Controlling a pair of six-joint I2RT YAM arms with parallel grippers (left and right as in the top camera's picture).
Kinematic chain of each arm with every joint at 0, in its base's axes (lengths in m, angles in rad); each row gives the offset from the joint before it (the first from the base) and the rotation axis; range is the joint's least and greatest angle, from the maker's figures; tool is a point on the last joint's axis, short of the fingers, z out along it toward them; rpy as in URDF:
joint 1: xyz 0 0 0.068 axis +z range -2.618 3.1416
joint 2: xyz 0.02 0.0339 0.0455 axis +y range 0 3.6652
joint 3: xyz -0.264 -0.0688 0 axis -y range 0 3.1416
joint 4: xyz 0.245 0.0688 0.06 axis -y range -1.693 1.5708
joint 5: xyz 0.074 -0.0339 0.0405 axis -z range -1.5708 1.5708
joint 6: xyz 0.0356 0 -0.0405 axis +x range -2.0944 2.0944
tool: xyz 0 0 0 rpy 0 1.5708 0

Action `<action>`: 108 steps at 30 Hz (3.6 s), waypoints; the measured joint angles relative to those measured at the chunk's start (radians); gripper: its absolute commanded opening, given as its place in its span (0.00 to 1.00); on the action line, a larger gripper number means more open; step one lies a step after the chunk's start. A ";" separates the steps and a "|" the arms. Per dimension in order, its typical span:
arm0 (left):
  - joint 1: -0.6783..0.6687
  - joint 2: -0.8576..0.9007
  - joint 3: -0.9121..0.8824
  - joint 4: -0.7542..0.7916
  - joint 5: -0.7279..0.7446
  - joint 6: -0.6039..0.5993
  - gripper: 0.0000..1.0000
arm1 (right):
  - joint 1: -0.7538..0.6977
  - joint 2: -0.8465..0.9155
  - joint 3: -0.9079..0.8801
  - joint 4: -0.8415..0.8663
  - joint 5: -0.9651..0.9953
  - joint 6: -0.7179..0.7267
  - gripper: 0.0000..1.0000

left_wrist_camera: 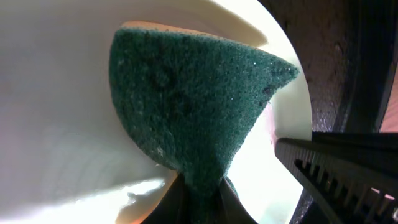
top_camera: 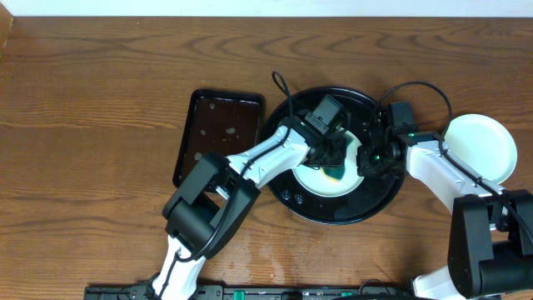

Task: Clean dirty plates on tray and stack at the side
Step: 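Scrub the fish-print plate with the sponge while right gripper holds rim, then return the sponge to the small black tray with the left gripper, then tilt the fish-print plate up by its rim with the right gripper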

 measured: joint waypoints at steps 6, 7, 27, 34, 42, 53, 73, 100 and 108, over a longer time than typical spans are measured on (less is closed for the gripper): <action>0.003 0.008 0.024 -0.065 -0.002 0.016 0.07 | 0.000 0.000 0.000 -0.002 0.002 0.000 0.01; 0.007 0.008 0.033 -0.096 -0.008 0.019 0.08 | 0.000 0.000 0.000 -0.002 0.002 0.000 0.01; 0.034 -0.061 0.131 -0.508 -0.433 0.023 0.07 | 0.000 0.001 0.000 -0.001 -0.016 0.000 0.01; 0.120 -0.303 0.127 -0.568 -0.443 0.029 0.08 | 0.000 0.001 0.000 -0.001 -0.017 0.000 0.01; 0.307 -0.381 0.065 -0.615 -0.552 0.065 0.07 | 0.000 0.001 0.000 0.000 -0.023 0.000 0.01; 0.397 -0.290 -0.179 -0.399 -0.486 0.159 0.47 | 0.000 0.003 0.000 0.007 -0.028 0.000 0.01; 0.397 -0.741 -0.126 -0.542 -0.434 0.177 0.82 | 0.006 -0.299 -0.016 -0.041 0.074 -0.024 0.01; 0.397 -0.740 -0.126 -0.543 -0.434 0.177 0.82 | 0.486 -0.520 -0.016 -0.035 0.850 -0.157 0.01; 0.397 -0.740 -0.126 -0.543 -0.434 0.177 0.82 | 0.706 -0.520 -0.016 -0.035 1.130 -0.195 0.01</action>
